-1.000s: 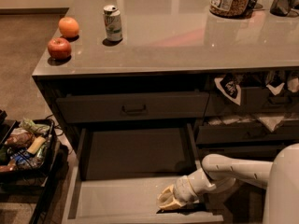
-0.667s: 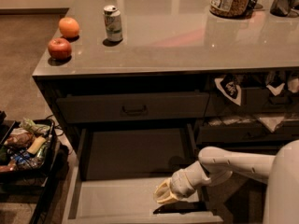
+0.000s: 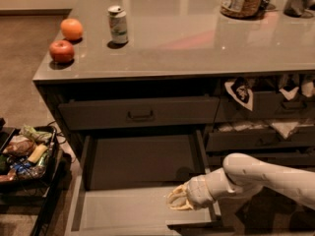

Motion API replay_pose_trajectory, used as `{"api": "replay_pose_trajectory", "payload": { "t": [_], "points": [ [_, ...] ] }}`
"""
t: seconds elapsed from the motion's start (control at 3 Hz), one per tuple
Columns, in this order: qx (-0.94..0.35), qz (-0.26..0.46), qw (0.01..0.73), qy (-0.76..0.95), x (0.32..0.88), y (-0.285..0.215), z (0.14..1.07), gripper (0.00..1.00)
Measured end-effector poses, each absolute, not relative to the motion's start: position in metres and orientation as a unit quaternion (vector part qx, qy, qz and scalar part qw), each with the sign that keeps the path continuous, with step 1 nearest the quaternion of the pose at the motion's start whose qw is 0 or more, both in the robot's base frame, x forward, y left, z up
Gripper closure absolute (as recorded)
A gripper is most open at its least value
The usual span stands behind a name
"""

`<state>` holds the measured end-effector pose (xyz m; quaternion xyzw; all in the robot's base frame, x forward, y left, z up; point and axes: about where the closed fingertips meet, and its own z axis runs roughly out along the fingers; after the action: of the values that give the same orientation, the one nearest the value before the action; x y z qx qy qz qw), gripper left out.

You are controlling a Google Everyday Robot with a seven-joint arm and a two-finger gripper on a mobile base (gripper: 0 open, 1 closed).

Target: Open middle drawer

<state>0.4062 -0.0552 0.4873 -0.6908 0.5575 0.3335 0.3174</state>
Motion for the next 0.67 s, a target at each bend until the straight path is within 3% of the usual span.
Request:
{"api": "replay_pose_trajectory", "payload": {
  "t": [0.67],
  "points": [
    [-0.682,0.245,0.455,0.518,0.362,-0.066,0.537,1.00]
  ]
}}
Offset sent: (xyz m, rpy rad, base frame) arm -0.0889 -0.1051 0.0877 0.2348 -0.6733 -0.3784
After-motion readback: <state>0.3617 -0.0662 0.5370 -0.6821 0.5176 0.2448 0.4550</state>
